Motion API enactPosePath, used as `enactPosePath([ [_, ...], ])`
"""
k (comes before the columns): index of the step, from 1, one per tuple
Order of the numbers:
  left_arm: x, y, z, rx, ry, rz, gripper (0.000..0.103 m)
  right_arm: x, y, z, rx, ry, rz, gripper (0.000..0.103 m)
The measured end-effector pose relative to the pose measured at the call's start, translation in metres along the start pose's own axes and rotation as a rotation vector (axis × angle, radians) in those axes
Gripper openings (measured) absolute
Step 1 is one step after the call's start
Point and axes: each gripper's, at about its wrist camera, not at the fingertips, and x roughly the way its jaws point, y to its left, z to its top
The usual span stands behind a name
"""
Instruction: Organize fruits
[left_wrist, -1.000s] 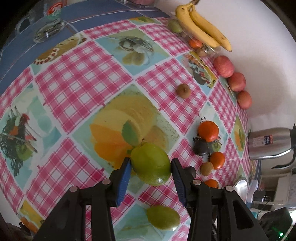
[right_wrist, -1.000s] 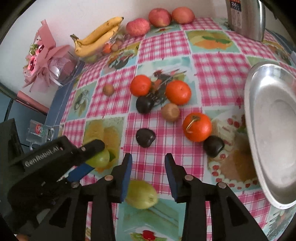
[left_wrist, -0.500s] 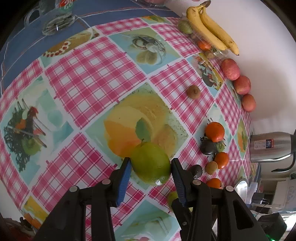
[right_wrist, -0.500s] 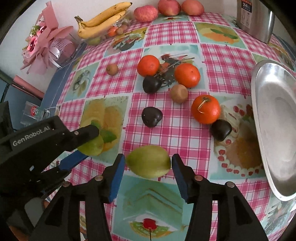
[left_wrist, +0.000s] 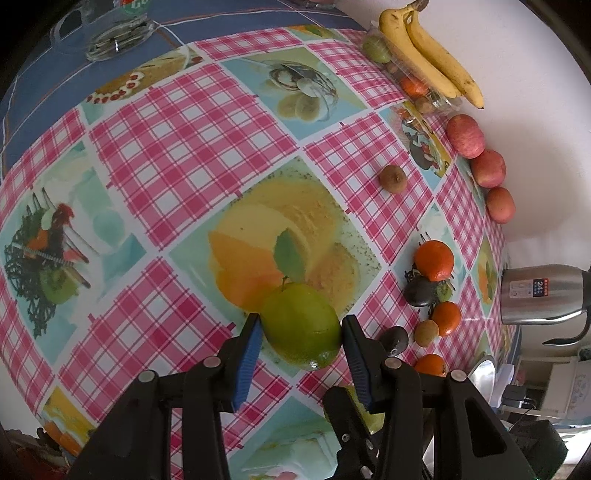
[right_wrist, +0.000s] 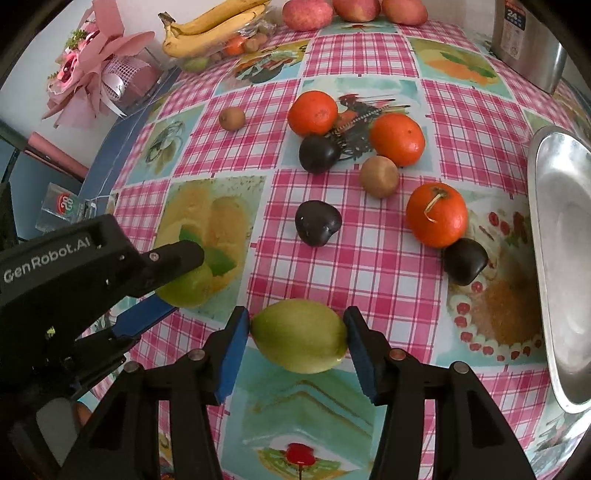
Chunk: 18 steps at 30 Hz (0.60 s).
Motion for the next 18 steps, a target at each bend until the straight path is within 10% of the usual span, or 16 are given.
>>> enactPosePath([
  [18, 0.0013, 0.0006, 0.0008, -0.006, 0.001, 0.006, 0.047, -0.0019, -0.0024, -0.0103, 0.027, 0.042, 0.038, 0.054],
])
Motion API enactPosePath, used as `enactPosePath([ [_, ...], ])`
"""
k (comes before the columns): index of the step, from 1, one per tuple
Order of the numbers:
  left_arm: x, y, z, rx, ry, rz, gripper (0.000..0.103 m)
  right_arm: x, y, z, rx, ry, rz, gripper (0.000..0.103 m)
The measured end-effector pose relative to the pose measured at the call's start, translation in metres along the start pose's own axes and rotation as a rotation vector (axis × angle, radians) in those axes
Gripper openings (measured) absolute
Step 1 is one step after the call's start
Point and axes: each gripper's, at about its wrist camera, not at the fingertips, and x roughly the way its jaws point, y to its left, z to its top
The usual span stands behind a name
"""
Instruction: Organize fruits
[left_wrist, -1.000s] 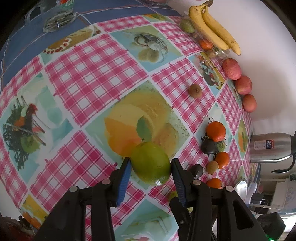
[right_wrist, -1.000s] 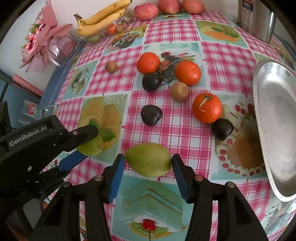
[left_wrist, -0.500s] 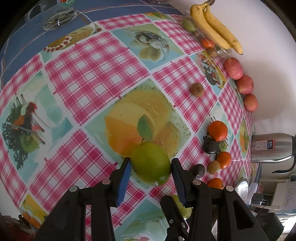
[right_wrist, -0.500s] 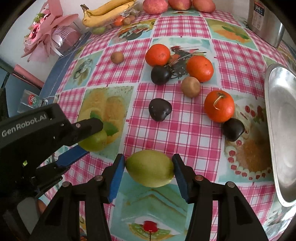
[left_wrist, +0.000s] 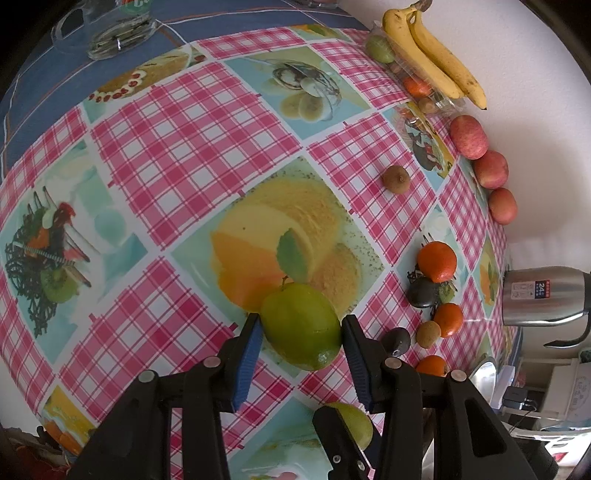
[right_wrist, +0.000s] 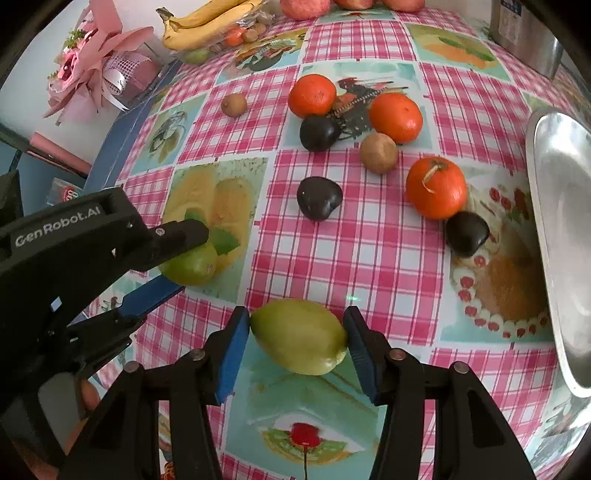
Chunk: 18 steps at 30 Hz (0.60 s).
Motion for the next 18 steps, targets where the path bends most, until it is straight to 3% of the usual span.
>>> enactPosePath([
  [12, 0.0004, -0.0013, -0.0007, 0.002, -0.003, 0.0, 0.047, -0.0038, -0.0048, -0.0071, 0.021, -0.001, 0.03, 0.052],
  [18, -0.0021, 0.0004, 0.0006, -0.001, -0.007, -0.007, 0.047, -0.0101, -0.0048, -0.0039, 0.04, -0.029, 0.087, 0.052],
])
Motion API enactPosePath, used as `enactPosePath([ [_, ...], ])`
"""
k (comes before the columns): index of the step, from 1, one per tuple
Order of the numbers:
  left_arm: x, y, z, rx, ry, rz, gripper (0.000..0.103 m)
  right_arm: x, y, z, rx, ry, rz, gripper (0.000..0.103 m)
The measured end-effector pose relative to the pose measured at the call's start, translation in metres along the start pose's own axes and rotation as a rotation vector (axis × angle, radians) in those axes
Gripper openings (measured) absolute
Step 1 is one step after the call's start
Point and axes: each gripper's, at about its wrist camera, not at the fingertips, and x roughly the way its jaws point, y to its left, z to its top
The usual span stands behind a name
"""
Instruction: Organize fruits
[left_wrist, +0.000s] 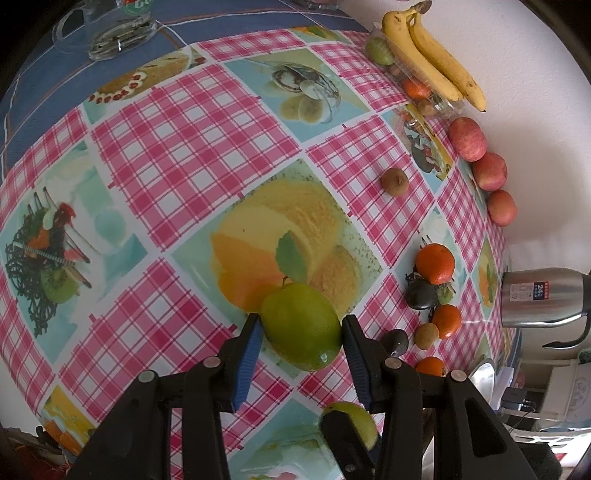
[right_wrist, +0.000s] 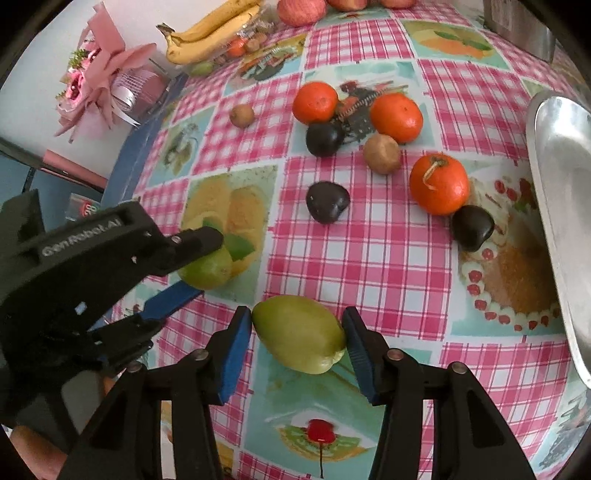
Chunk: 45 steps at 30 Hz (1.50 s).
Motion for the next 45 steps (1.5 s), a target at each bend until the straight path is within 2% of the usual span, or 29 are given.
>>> enactPosePath([
  [7, -0.011, -0.006, 0.001, 0.032, -0.032, -0.033, 0.044, -0.025, -0.002, 0.006, 0.008, -0.089, -0.012, 0.052],
  [15, 0.003, -0.01, 0.005, 0.039, -0.01, -0.007, 0.044, -0.028, -0.019, 0.007, 0.056, -0.095, -0.055, 0.051],
  [16, 0.005, -0.01, 0.006, 0.032, -0.007, -0.016, 0.044, -0.027, -0.019, 0.008, 0.06, -0.095, -0.05, 0.046],
  [20, 0.01, -0.012, 0.01, -0.002, -0.006, -0.075, 0.055, -0.032, -0.021, 0.008, 0.071, -0.114, -0.028, 0.045],
  [23, 0.009, -0.032, 0.01, 0.073, -0.027, -0.073, 0.058, -0.035, -0.024, 0.009, 0.081, -0.123, -0.031, 0.045],
  [26, 0.014, -0.055, 0.009, 0.148, -0.005, -0.124, 0.064, -0.035, -0.028, 0.01, 0.099, -0.123, -0.025, 0.045],
  [34, 0.032, -0.093, 0.017, 0.329, 0.007, -0.052, 0.064, -0.051, -0.048, 0.01, 0.177, -0.17, -0.015, 0.045],
  [36, 0.039, -0.095, 0.018, 0.367, 0.025, -0.027, 0.062, -0.051, -0.052, 0.009, 0.19, -0.168, -0.018, 0.045],
  [38, 0.044, -0.089, 0.018, 0.348, 0.042, -0.024, 0.06, -0.05, -0.052, 0.009, 0.187, -0.159, -0.018, 0.045],
  [41, 0.049, -0.081, 0.02, 0.324, 0.058, -0.047, 0.044, -0.048, -0.047, 0.009, 0.171, -0.149, -0.017, 0.045],
  [42, 0.048, -0.078, 0.02, 0.307, 0.058, -0.066, 0.044, -0.047, -0.045, 0.009, 0.164, -0.145, -0.02, 0.045],
  [45, 0.042, -0.075, 0.018, 0.307, 0.049, -0.042, 0.043, -0.043, -0.039, 0.007, 0.138, -0.126, -0.02, 0.045],
])
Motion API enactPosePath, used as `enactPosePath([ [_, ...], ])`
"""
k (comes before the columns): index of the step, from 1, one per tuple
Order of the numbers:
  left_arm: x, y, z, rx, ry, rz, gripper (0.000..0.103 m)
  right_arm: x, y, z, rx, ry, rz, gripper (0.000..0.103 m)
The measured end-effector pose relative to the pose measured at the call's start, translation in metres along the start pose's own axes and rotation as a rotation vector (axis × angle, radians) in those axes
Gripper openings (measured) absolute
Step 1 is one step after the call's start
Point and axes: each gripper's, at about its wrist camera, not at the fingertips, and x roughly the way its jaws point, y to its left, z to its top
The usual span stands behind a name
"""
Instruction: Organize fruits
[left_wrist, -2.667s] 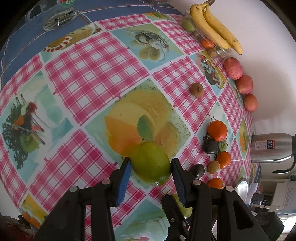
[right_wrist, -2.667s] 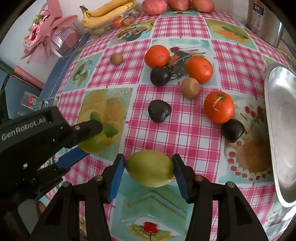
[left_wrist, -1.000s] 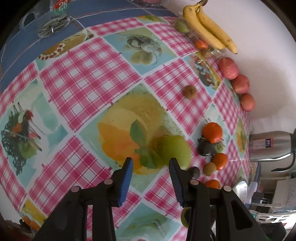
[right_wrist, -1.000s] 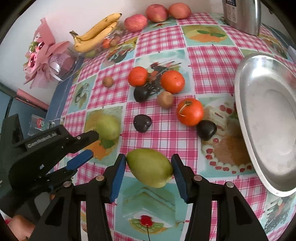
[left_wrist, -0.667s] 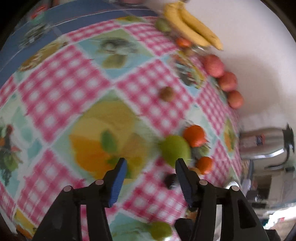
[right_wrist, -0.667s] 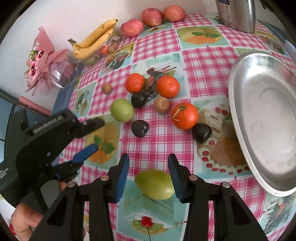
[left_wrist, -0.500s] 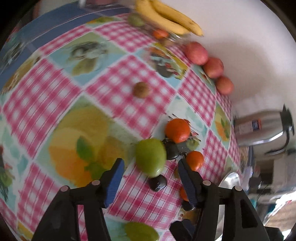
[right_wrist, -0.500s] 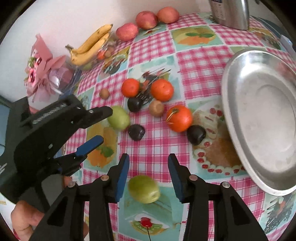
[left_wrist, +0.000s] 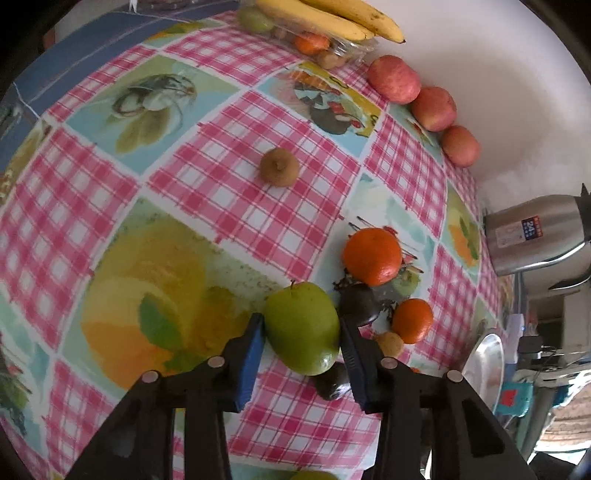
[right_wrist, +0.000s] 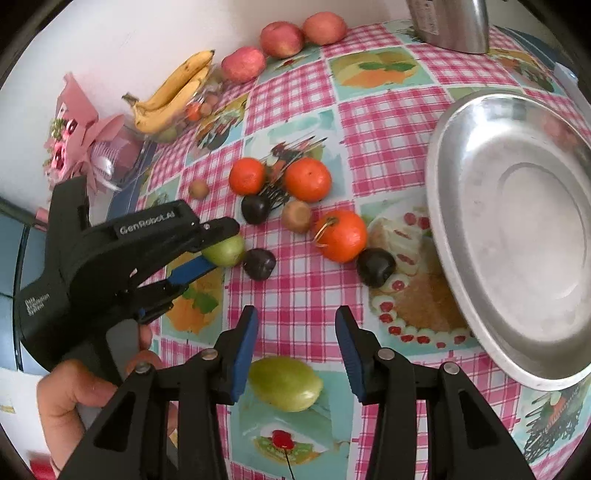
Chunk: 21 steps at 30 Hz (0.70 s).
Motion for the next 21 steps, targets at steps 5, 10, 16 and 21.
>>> enactPosePath([
  [5, -0.013, 0.016, -0.007, -0.063, 0.016, -0.033, 0.043, 0.009, 0.008, -0.005, -0.044, 0.042, -0.011, 0.045],
  [10, -0.03, 0.024, -0.021, -0.074, -0.007, 0.001, 0.043, 0.018, 0.014, -0.012, -0.069, 0.085, -0.01, 0.045],
  [16, -0.045, 0.032, -0.034, -0.071, -0.046, 0.061, 0.043, 0.028, 0.019, -0.026, -0.098, 0.132, -0.021, 0.053],
  [21, -0.046, 0.037, -0.044, -0.076, -0.032, 0.066, 0.043, 0.036, 0.024, -0.036, -0.116, 0.164, -0.004, 0.053],
])
